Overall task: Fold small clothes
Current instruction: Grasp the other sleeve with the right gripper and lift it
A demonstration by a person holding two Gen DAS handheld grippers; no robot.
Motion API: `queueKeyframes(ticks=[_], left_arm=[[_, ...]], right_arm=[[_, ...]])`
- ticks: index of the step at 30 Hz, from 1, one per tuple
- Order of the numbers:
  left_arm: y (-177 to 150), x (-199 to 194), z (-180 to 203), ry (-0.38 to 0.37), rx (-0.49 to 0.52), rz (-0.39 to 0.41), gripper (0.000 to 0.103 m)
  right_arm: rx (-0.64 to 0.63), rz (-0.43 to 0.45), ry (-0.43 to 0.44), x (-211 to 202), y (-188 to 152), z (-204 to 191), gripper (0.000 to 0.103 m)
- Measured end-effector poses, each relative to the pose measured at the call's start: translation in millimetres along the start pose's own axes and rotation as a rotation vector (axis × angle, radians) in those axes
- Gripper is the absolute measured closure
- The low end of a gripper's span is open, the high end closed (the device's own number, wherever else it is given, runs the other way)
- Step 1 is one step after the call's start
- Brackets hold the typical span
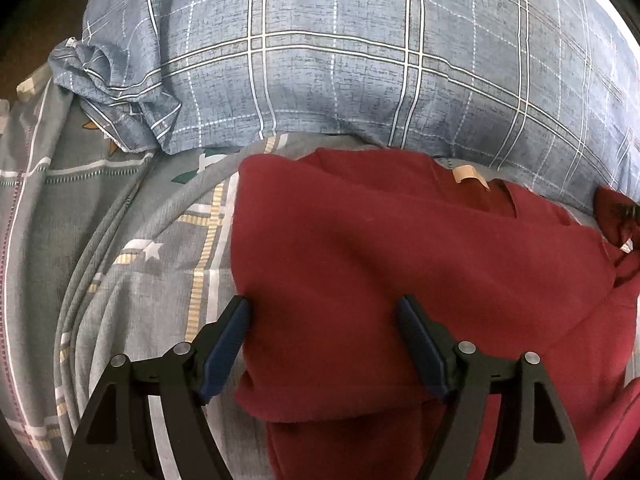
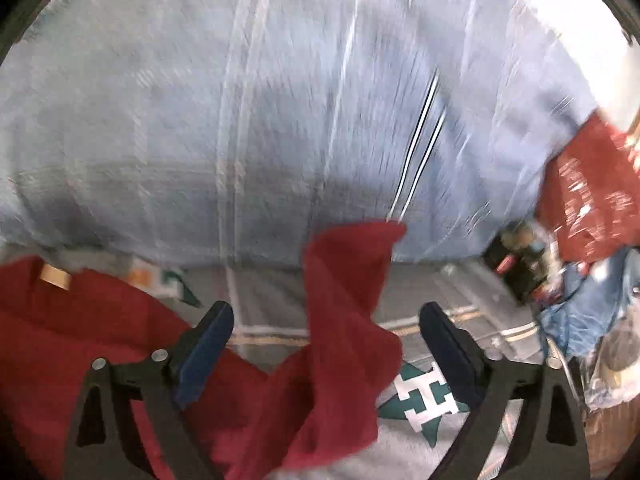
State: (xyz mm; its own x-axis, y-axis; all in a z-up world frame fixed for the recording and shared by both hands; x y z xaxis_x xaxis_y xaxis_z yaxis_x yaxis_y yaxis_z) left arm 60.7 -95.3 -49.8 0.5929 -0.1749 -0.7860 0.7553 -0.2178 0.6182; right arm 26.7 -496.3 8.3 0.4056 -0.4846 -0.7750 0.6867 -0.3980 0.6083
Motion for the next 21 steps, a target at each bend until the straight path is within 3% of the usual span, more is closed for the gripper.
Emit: queueKeyframes(ticks=[1,2,3,7,12,17,19,21], left_arm=[[0,0,-1,-0.001,-0.004,0.001,0.026],[1,0,-2,-0.004,-0.009,-0.001,0.026],[1,0,-3,-0.008,-0.014,-0.003,0.027],[4,-9,-11,-0.013,-0.043,0.02,0.028],[11,-33,-32,-0.001,-0.096,0.11,0.028],[8,-49,-65,0.003,-0.201,0.164,0.028],[7,-53,-78,0.004,-0.239,0.179,0.028],[7,-54,-87,0.007,-0.261,0.184,0.028]], right_arm=[[0.012,-0.048,0.023,13,-4,4,0.057],[0.034,-0.1,0.04,26,-10,11,0.081],[0.048,-0.108,0.053,30,-13,16,0.088],[0.072,-0.028,0.175,3,-17,21,0.095],[0.029,0.075,0.576,-97,-4,-15,0.096],[-0.181,0.054,0.973,-192,-17,-100,0.093],[-0.276,0.055,1.044,-211,-29,-132,0.091],[-0.355,0.093,0.965,-206,-38,-166,0.087]])
Point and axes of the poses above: each gripper's, at about its wrist camera, not at the fingertips, and x roughly the way its jaws point, z to its right, y to its top, the point moved 8 cm from there along x, roughly the way its jaws point, and after that the axes turned 8 degrees about x, right-handed, at the moved point
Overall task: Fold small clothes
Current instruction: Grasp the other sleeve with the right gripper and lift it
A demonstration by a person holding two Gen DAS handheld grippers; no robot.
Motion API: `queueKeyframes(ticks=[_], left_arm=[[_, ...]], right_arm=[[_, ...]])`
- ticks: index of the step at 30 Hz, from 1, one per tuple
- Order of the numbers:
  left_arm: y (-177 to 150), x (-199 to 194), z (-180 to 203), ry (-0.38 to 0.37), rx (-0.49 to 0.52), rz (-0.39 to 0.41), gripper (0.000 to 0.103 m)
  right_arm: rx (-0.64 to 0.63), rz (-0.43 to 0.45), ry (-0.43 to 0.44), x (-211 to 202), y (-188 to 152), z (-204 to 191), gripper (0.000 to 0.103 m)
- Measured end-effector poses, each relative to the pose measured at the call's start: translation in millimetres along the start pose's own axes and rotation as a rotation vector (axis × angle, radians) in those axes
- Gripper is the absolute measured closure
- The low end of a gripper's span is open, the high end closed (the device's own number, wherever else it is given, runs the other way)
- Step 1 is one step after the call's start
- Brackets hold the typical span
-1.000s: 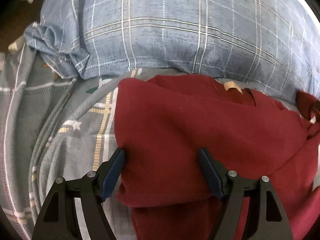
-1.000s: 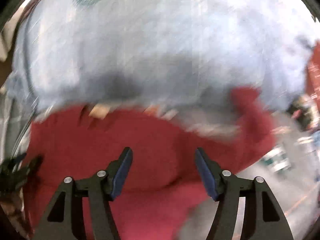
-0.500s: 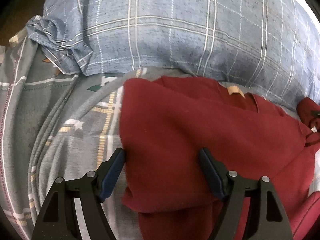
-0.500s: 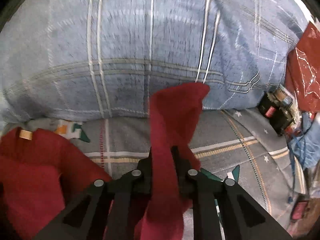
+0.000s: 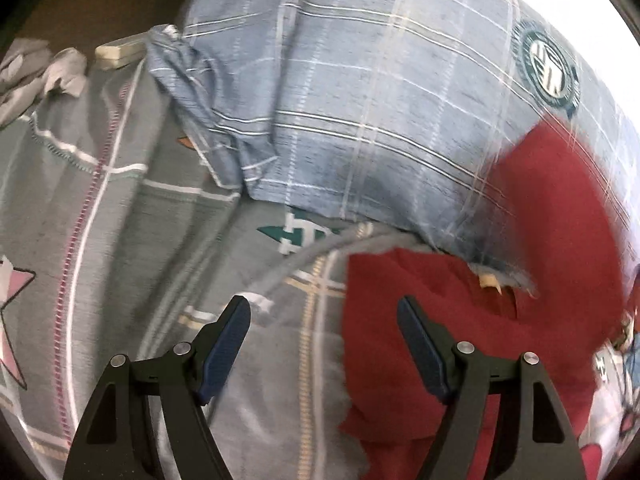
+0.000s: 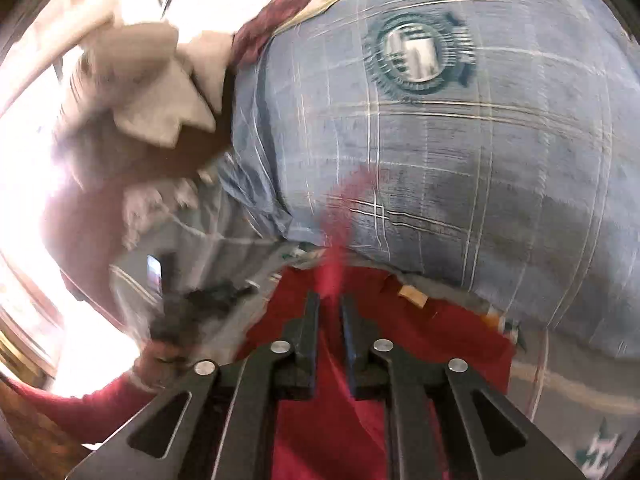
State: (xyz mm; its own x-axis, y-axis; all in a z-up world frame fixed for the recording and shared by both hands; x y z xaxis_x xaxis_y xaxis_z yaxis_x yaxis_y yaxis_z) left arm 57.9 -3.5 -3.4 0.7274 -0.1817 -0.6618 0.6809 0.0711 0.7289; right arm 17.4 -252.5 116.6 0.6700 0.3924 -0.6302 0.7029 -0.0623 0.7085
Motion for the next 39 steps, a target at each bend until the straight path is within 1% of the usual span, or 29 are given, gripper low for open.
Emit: queueKeyframes(ticks=[1,2,3,5,7,8,10,13,14,16,19,21,22,23,25,26,28,29,30,31,33,34,35,36,38,39], left_arm=[[0,0,-2,-0.001,-0.008,0.001,0.028],[0,0,-3,-0.006,-0.015,0.0,0.028],[0,0,-3,-0.014,-0.021,-0.003,0.028],[1,2,-1,-0.027,-0.021,-0.007,0.028],[2,2,2,-0.042,-0.011,-0.006,0.028],[2,2,4,-0.05,-0.006,-0.004,0.028],[2,3,8,-0.055,0.006,-0.002,0.028],[1,5,9,-0.037,0.021,-0.006,0.028],[0,6,8,-0.03,0.021,-0.01,0.028],[-1,8,3,-0.023,0.005,-0.02,0.028],[2,12,-5,-0.02,-0.04,-0.032,0.028],[4,15,-10,-0.016,-0.065,-0.033,0.028],[5,16,-11,-0.014,-0.07,-0.032,0.028],[6,17,-12,-0.01,-0.072,-0.031,0.028],[7,18,-14,-0.003,-0.07,-0.029,0.028],[6,18,-16,-0.001,-0.071,-0.03,0.028],[7,18,-19,-0.006,-0.084,-0.033,0.028],[8,18,-21,-0.008,-0.092,-0.033,0.028],[9,17,-23,-0.009,-0.1,-0.031,0.028],[10,16,-25,-0.009,-0.106,-0.027,0.028],[10,14,-28,-0.007,-0.117,-0.021,0.028],[10,14,-29,-0.006,-0.118,-0.022,0.028],[9,14,-29,-0.006,-0.116,-0.025,0.028],[9,14,-29,-0.005,-0.115,-0.026,0.028],[9,13,-29,-0.001,-0.114,-0.026,0.028],[9,13,-29,-0.001,-0.113,-0.025,0.028]], right_arm=[[-0.005,-0.008,-0.052,13,-1,3,0.072],[0.026,-0.036,-0.114,29,-6,14,0.054],[0.062,-0.061,-0.145,40,-11,25,0.05],[0.133,-0.086,-0.184,53,-23,38,0.049],[0.175,-0.08,-0.175,53,-33,48,0.049],[0.184,-0.07,-0.184,49,-42,50,0.049],[0.164,-0.068,-0.191,45,-52,50,0.049],[0.099,-0.088,-0.165,52,-64,34,0.049],[0.072,-0.111,-0.144,60,-67,26,0.049],[0.049,-0.157,-0.128,77,-73,17,0.049],[0.071,-0.238,-0.104,113,-82,15,0.049],[0.137,-0.267,-0.085,136,-79,21,0.049],[0.164,-0.267,-0.076,145,-74,23,0.049],[0.194,-0.242,-0.071,156,-61,28,0.05],[0.223,-0.167,-0.113,169,-37,40,0.05],[0.26,-0.128,-0.154,176,-24,52,0.05],[0.327,-0.125,-0.2,186,-14,68,0.049],[0.346,-0.13,-0.224,186,-12,72,0.049],[0.338,-0.125,-0.222,183,-12,69,0.049],[0.315,-0.114,-0.197,177,-12,61,0.048],[0.208,-0.09,-0.104,161,-17,29,0.041],[0.139,-0.083,-0.067,156,-20,13,0.031],[0.028,-0.083,-0.046,153,-27,-8,0.025],[-0.053,-0.089,-0.052,154,-32,-21,0.024],[-0.261,-0.119,-0.097,167,-48,-50,0.024],[-0.326,-0.13,-0.104,174,-52,-59,0.024]])
Point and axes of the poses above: each gripper's, at about its wrist camera, not at the fingertips, and x roughly the way its jaws point, z to its right, y to its top, the point moved 8 cm from there along x, roughly the way its jaws point, and after that the axes turned 8 degrees about x, right-handed, at the moved point
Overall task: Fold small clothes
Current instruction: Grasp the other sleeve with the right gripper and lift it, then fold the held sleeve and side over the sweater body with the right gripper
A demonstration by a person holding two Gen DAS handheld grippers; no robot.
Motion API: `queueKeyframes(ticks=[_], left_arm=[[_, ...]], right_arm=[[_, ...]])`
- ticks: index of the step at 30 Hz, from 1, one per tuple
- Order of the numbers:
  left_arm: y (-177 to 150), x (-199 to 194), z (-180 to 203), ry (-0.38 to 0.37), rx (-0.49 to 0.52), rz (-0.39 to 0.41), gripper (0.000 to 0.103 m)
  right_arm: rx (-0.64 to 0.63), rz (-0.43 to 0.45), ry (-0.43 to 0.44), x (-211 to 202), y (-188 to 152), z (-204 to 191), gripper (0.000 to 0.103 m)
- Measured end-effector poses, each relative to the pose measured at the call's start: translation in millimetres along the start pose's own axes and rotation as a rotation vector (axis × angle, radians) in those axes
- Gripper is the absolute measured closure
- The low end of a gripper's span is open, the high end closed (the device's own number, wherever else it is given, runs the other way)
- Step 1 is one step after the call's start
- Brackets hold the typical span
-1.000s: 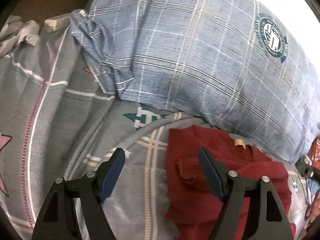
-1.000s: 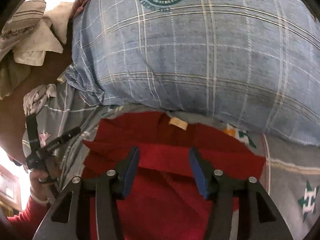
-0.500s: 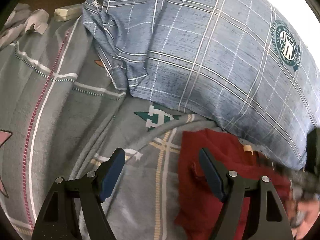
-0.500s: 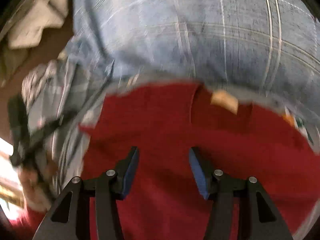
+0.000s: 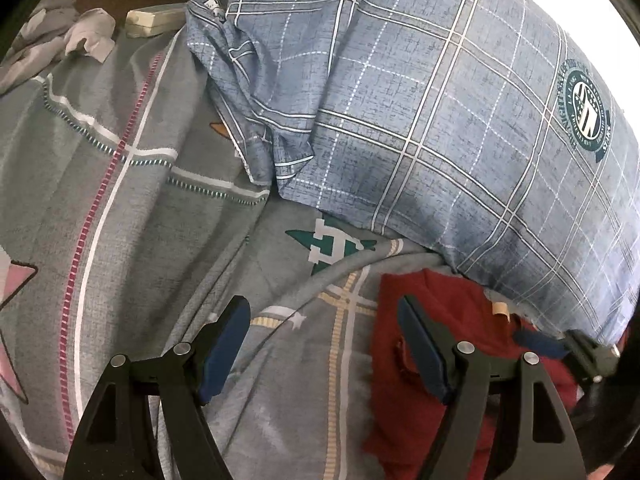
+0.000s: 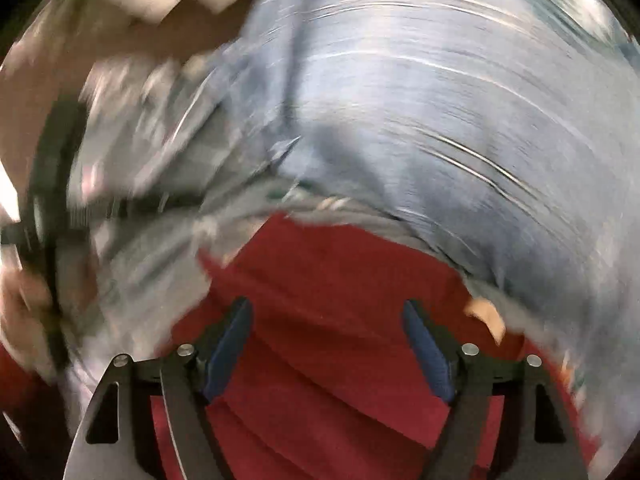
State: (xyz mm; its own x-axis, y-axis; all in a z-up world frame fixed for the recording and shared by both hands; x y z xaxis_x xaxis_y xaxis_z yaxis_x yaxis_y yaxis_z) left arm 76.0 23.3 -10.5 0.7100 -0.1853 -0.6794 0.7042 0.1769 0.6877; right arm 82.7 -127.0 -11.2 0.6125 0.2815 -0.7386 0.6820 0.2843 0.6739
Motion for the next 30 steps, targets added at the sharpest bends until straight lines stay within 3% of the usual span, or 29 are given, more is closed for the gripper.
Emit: queueKeyframes(ticks=[2,3,4,5,8,12,14,16,19,20,21,24,26,30], left_arm=[[1,0,0,0.0,0.002,0.0,0.028],[1,0,-1,-0.001,0.001,-0.001,0.028],[1,-1,-2,-0.004,-0.003,0.0,0.028],[2,-2,-3,-0.008,-0.01,0.002,0.028],[5,-7,-9,-0.011,-0.031,0.02,0.028],[5,-14,-17,-0.012,-0.071,0.032,0.028],[5,-15,-20,-0.005,-0.081,0.033,0.028],[4,-13,-21,-0.002,-0.085,0.032,0.028],[2,-7,-16,0.005,-0.061,0.014,0.028],[2,-5,-14,0.007,-0.053,0.007,0.028],[1,-2,-12,0.005,-0.043,-0.003,0.028],[2,0,-7,-0.003,-0.022,-0.007,0.028],[4,0,-5,-0.003,-0.015,-0.001,0.028],[1,3,-2,0.001,-0.01,-0.011,0.028]], right_arm=[[-0.078,-0.033,0.006,17,-3,-18,0.034],[-0.092,-0.07,0.004,27,-6,-22,0.045],[-0.098,-0.098,0.002,32,-10,-25,0.08],[-0.094,-0.125,0.01,35,-12,-27,0.095],[-0.097,-0.101,0.068,9,-10,-38,0.096],[-0.04,-0.035,0.321,-58,4,-55,0.096],[-0.061,0.005,0.366,-77,14,-54,0.095],[-0.061,-0.011,0.318,-67,23,-45,0.092],[0.019,-0.08,0.182,-12,35,-17,0.087],[0.062,-0.09,0.101,14,39,1,0.073],[0.092,-0.094,0.04,30,39,14,0.067],[0.245,-0.086,-0.165,50,36,61,0.063],[0.302,-0.058,-0.181,35,28,71,0.063],[0.262,0.06,-0.11,-17,17,53,0.059]])
Point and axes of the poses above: each gripper's, at about its wrist camera, not at the fingertips, and x roughly the way its jaws point, z to its right, y to its top, the point moved 8 cm from there along x, roughly the way its jaws point, and after that the axes turned 8 degrees about x, right-handed, at the moved point
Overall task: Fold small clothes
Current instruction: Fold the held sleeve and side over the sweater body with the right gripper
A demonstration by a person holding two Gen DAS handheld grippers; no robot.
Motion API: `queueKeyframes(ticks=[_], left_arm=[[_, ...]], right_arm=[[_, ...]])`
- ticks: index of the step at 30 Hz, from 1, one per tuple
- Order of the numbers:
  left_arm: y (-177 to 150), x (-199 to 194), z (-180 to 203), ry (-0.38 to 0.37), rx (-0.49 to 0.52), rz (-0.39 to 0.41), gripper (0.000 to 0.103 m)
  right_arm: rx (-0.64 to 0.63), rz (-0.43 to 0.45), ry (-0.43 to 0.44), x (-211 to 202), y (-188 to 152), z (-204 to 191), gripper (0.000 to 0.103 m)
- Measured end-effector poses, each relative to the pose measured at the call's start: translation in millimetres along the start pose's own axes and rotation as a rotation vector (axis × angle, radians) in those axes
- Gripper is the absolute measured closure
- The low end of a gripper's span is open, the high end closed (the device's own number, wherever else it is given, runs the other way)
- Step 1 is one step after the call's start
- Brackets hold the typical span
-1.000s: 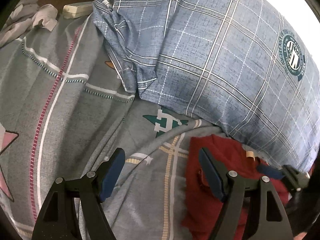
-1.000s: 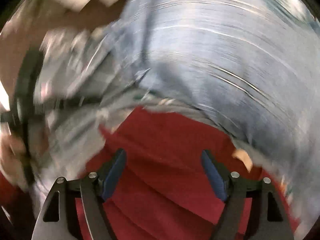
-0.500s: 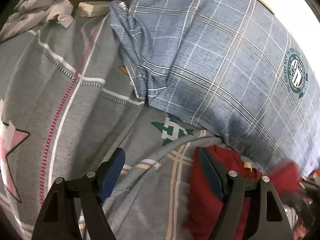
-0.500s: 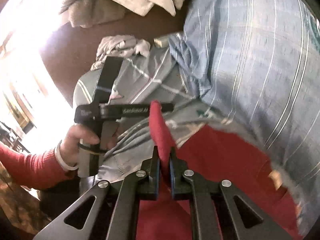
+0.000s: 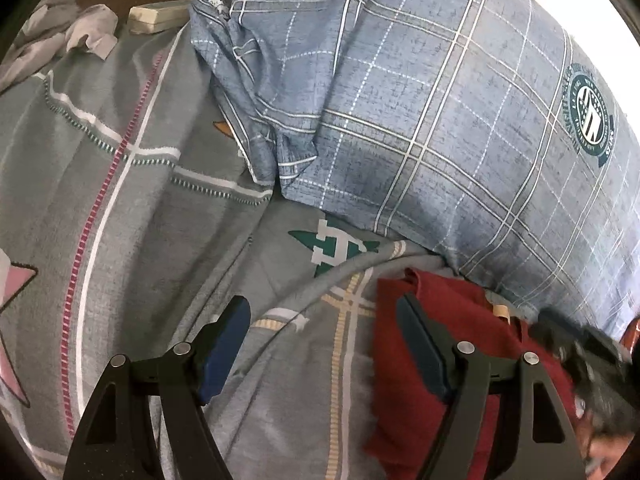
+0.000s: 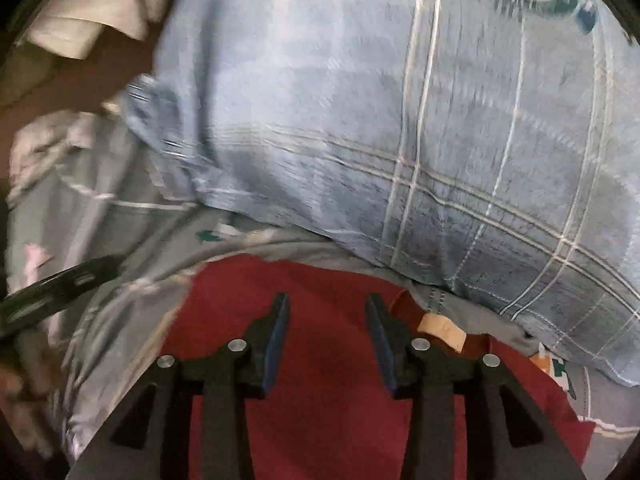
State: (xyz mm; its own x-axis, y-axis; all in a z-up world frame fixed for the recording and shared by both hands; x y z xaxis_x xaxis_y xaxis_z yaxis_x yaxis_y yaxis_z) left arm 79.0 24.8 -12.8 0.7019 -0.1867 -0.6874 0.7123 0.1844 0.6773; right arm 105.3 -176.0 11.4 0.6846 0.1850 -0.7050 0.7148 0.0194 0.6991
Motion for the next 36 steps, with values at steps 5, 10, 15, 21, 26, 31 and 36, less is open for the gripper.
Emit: queueKeyframes(ticks=[5,10,15,21,26,31,36], left_arm=[[-4,4,5,0.009,0.023,-0.012,0.028],[-1,8,4,0.008,0.02,-0.02,0.028],[3,-3,1,0.001,0.003,0.021,0.028],[-2,-6,6,-0.008,0.012,0.038,0.028],[-12,-2,31,-0.037,0.097,0.004,0.028],[-19,-6,62,-0.057,0.22,0.015,0.028],[-37,9,82,-0.055,0.306,-0.034,0.028]], right_arm=[[-0.15,-0.062,0.048,13,-33,-42,0.061],[-0.153,-0.121,-0.058,63,-48,-29,0.064],[-0.027,-0.115,0.045,35,-38,-18,0.096],[-0.058,-0.08,0.158,-16,-56,-38,0.091],[0.003,-0.201,0.129,-2,-97,-32,0.07],[0.175,0.002,-0.013,-81,-82,43,0.022],[0.449,-0.016,-0.337,-103,-96,176,0.02]])
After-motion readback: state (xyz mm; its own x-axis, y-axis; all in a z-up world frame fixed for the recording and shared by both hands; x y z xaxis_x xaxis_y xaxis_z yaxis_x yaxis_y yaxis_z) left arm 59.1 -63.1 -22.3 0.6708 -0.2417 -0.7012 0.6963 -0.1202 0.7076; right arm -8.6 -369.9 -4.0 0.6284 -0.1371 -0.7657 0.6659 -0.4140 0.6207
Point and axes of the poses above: each gripper's, at about its wrist camera, not at the fingertips, and x roughly the way its jaws point, z to its right, y to its top, the point moved 8 cm from there along x, roughly the way its jaws point, and after that the axes turned 8 degrees about x, right-handed, at the moved point
